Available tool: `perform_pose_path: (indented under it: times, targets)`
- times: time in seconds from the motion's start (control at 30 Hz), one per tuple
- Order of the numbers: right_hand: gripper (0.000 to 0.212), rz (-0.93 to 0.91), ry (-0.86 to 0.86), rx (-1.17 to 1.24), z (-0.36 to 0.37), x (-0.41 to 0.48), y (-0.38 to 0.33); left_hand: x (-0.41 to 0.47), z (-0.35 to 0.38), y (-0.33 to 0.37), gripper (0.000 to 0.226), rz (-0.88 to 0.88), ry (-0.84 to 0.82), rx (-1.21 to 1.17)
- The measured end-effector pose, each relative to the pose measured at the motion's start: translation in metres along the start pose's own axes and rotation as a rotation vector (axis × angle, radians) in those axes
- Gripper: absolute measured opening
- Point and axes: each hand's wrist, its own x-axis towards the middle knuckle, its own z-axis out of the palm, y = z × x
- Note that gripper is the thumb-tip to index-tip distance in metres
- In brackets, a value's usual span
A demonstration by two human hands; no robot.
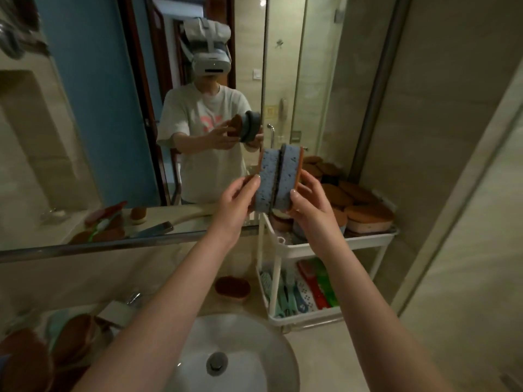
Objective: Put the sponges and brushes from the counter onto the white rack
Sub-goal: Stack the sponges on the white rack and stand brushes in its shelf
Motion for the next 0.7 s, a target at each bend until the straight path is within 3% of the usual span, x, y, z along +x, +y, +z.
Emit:
perform_pose_path:
  times: [0.07,0.2,0.47,0.63,0.7]
  targets:
    - [0.034,-0.016,0.074,-0.037,-0.014,0.004,-0.006,0.007,0.014,0.0,0.017,-0.01,-0.068,0.023]
    - [0.04,-0.034,0.103,0.01,-0.041,0.009,-0.014,0.02,0.042,-0.007,0.022,-0.021,-0.121,0.026]
    - [0.041,-0.041,0.269,-0.002,-0.098,0.018,-0.014,0.041,0.105,-0.034,0.04,0.026,-0.056,0.028]
    - [0.047,-0.092,0.535,-0.457,-0.159,0.033,-0.016,0.052,0.118,-0.046,0.052,0.024,0.106,0.162]
    - [0.05,-0.051,0.533,-0.689,-0.181,0.047,-0.018,0.055,0.119,-0.049,0.048,0.035,0.113,0.177]
